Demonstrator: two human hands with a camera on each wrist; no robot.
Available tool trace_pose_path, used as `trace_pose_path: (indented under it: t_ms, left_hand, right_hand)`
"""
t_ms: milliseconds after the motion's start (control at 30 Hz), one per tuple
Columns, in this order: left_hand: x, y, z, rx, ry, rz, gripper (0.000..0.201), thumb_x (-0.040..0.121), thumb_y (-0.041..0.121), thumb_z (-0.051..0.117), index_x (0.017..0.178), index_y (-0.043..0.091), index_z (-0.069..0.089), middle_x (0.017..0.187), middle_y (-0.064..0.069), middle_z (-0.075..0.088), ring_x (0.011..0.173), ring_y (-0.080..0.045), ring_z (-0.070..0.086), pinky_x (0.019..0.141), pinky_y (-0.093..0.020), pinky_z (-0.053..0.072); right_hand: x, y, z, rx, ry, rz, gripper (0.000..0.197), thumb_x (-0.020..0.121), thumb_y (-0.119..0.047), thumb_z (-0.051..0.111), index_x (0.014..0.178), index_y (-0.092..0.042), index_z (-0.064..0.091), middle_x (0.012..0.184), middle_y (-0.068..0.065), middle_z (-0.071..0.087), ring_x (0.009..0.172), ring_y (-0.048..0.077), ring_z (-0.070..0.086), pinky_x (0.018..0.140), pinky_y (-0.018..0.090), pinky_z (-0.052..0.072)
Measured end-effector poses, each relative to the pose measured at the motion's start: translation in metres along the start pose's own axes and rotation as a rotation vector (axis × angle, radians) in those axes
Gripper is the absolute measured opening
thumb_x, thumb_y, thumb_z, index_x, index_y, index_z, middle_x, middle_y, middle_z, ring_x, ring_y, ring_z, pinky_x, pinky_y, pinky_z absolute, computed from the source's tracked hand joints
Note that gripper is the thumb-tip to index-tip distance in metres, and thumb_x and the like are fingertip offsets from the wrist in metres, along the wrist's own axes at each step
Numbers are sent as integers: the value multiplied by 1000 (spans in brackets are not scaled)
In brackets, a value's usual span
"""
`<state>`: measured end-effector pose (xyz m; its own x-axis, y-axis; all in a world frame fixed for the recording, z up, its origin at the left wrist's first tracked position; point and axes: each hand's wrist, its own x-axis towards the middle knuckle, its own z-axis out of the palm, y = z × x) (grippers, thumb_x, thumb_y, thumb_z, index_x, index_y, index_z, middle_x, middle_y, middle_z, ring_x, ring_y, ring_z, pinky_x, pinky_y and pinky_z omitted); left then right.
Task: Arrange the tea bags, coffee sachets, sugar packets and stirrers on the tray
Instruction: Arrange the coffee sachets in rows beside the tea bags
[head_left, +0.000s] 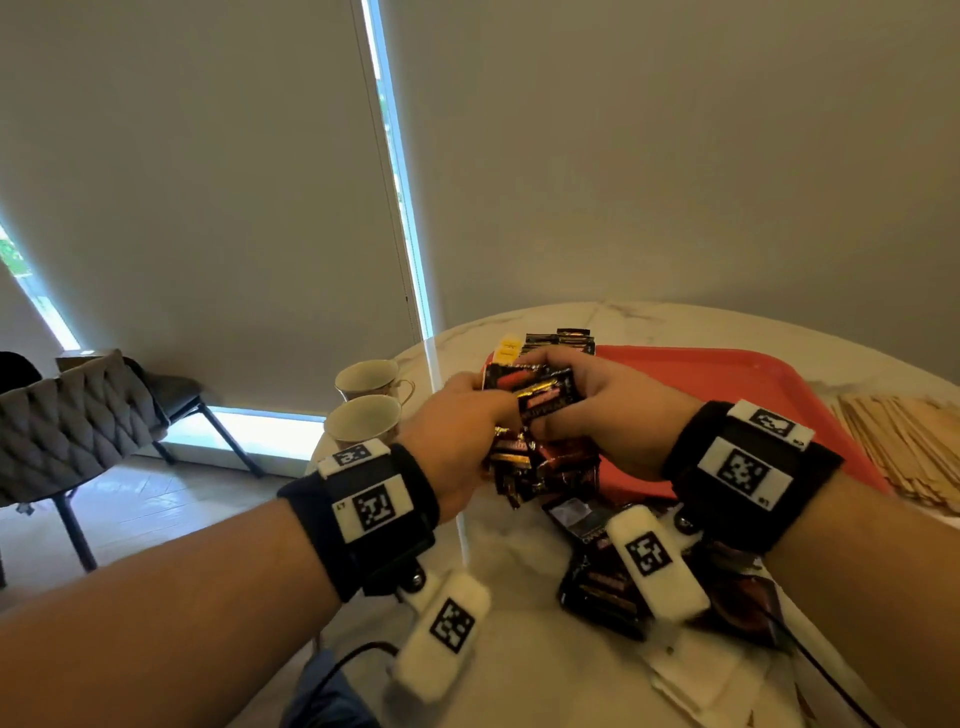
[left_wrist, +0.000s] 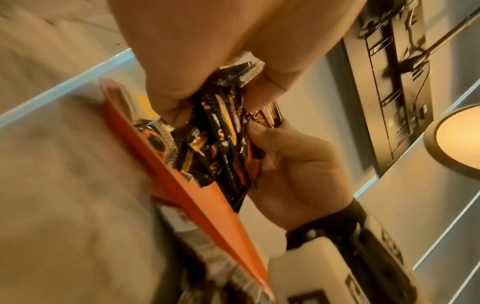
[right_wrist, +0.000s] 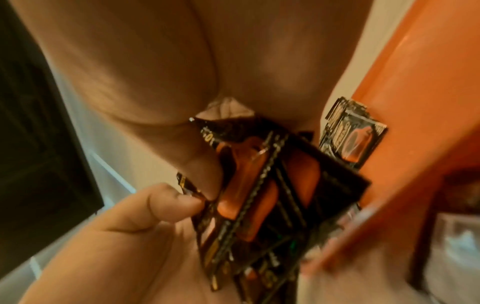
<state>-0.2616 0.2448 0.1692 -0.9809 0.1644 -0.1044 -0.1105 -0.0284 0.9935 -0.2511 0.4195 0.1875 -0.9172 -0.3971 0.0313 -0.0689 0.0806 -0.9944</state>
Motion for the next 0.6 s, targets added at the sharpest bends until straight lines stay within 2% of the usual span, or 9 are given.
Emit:
trace_pose_path:
  t_ms: [67,100,167,200,267,300,400,500,600]
  left_hand:
    - [9,8,13,-8,-16,29,36,83,3,63,117,11,64,99,-17,72,84,-34,72,68,-47,60]
    - [13,11,19,-11,-32,41,33,81,6,67,113,12,67,96,-16,73,85,-35,73,74,-52,62]
    - [20,17,30,-46,-97,21,39,75,13,73,114,10,69,99,-18,74,90,-39,73,89,-60,60]
    - [22,18,36,-82,-152,-17,38,78,14,73,116,8,70,102,-20,74,91,-40,73,91,-59,58]
    - [29,20,44,-170,-253,-137,35,90,20,67,122,6,71,108,-22,71,94,-39,71,90,-53,57]
    - [33,19,46,-226,-294,-189,40,92,23,64,127,6,70,114,-23,69,99,-39,69,93,-53,55]
    - [48,15,48,-343,-411,-242,58,86,28,66,140,9,63,128,-22,65,112,-41,65,106,-61,45]
    - [61,12,52,-373,-438,-260,51,89,20,62,137,7,64,120,-24,69,109,-45,67,107,-65,45]
    - [68,10,54,-368,-394,-250,42,92,12,56,132,4,64,115,-26,70,107,-48,68,107,-68,45]
  right_hand:
    - [2,5,-15,167,69,-52,56,86,25,53,131,-8,57,116,26,67,100,35,68,75,39,62]
    - [3,8,-22,242,111,-72,56,86,25,53,133,-5,55,121,29,64,105,39,65,82,45,61]
    - [7,14,-34,331,172,-106,55,85,20,59,136,-2,53,129,30,62,112,44,63,98,57,53]
    - [9,17,-38,355,192,-119,56,83,17,63,135,-2,54,128,29,63,113,44,63,101,60,50]
    - [11,21,-45,393,246,-136,56,83,18,62,135,-2,53,121,25,65,109,40,65,99,59,51]
    - [13,23,-47,404,273,-139,55,85,20,60,135,-2,53,118,22,67,107,38,66,97,56,53]
    - [20,27,-56,354,302,-158,55,84,21,59,134,-1,53,108,14,71,100,29,70,88,43,60]
    - [27,26,-62,179,274,-145,50,85,17,64,130,-3,57,109,13,73,101,27,71,87,37,60]
    - [32,28,-66,28,256,-116,46,85,11,69,126,-9,63,111,14,75,100,30,73,86,39,60]
